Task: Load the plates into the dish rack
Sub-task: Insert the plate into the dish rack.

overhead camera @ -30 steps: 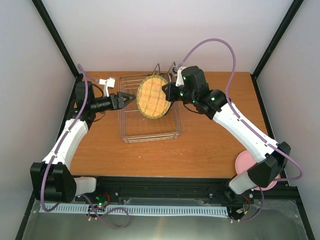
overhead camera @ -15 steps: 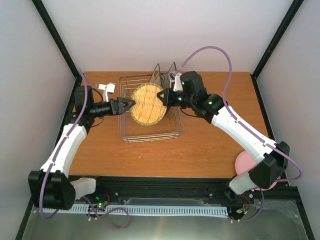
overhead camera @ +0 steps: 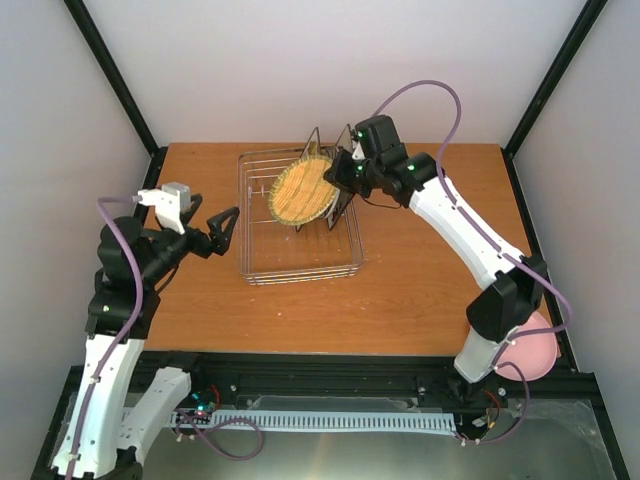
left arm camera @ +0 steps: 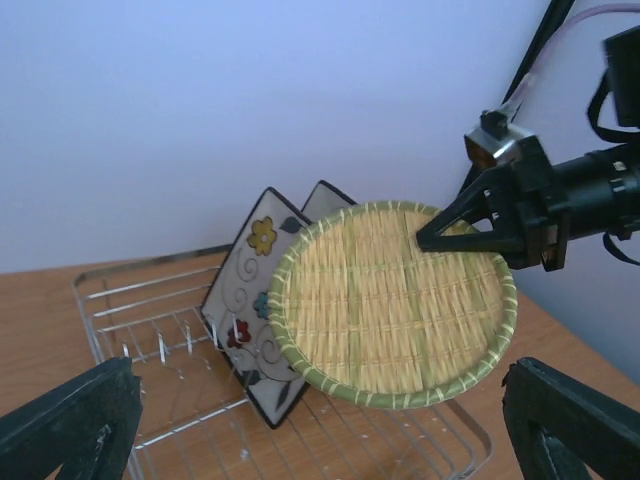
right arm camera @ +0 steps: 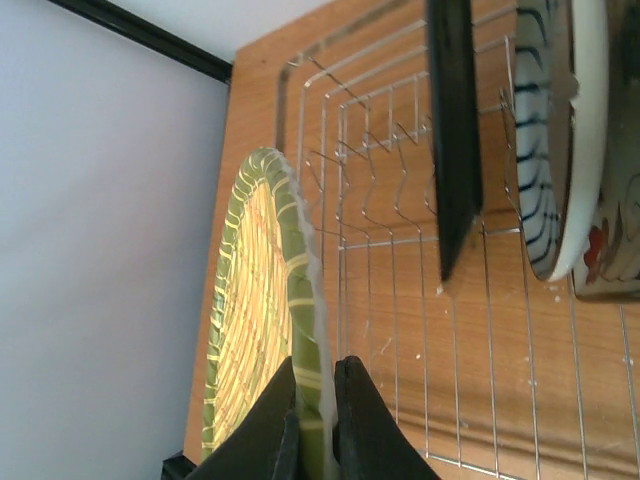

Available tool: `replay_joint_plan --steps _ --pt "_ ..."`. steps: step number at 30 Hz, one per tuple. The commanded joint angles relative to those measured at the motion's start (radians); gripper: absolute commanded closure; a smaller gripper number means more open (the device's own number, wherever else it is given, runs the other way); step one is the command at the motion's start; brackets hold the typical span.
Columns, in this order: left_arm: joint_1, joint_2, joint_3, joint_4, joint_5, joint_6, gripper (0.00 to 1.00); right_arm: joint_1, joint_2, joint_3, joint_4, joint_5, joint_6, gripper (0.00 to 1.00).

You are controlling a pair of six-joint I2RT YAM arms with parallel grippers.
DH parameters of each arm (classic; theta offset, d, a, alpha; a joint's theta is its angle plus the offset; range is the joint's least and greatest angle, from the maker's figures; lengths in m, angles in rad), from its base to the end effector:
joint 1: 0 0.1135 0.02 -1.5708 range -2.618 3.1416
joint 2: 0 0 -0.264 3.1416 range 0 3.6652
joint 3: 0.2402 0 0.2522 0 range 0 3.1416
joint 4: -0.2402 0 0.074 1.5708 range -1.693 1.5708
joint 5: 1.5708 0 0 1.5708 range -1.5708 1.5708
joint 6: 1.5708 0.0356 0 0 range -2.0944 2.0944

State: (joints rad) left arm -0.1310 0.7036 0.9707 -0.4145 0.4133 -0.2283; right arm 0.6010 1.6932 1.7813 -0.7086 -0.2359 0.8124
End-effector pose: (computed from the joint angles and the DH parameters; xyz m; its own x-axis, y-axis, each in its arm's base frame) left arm 0.1415 -0.0331 0.3912 -0.2580 -0.1750 -0.9501 0.4672 0.8382 -0.2813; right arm 0.3082 0.2214 0.3937 -0.8428 0.2780 -0.4609 -0.1379 0.7163 0.6841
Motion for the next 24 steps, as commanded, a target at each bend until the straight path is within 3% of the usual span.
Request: replay_joint_plan --steps 1,5,10,19,22,24 --pt "-0.014 0.007 -0.027 -0.013 -0.062 0.17 0.0 -0.049 0.04 0.066 -0.082 -0.14 0.12 0.97" --pt "-0.071 0.051 -0.035 -0.032 -0.205 0.269 0.0 -0.077 0.069 0.119 -0.14 -0.195 0.126 0.97" --pt "-0.143 0.217 0.043 -0.074 -0.365 0.322 0.0 -0.106 0.107 0.214 -0.181 -0.289 0.093 0.97" --pt "-0.507 0.488 0.231 -0.043 -0.82 0.572 0.0 -0.191 0.138 0.249 -0.253 -0.365 0.046 0.97" --pt "-0.614 0.552 0.238 0.019 -1.01 0.674 0.0 -0.214 0.146 0.245 -0.273 -0.375 0.023 0.97" --pt "-0.657 0.562 0.225 0.068 -1.054 0.736 0.0 -0.225 0.155 0.247 -0.283 -0.391 0.015 0.97"
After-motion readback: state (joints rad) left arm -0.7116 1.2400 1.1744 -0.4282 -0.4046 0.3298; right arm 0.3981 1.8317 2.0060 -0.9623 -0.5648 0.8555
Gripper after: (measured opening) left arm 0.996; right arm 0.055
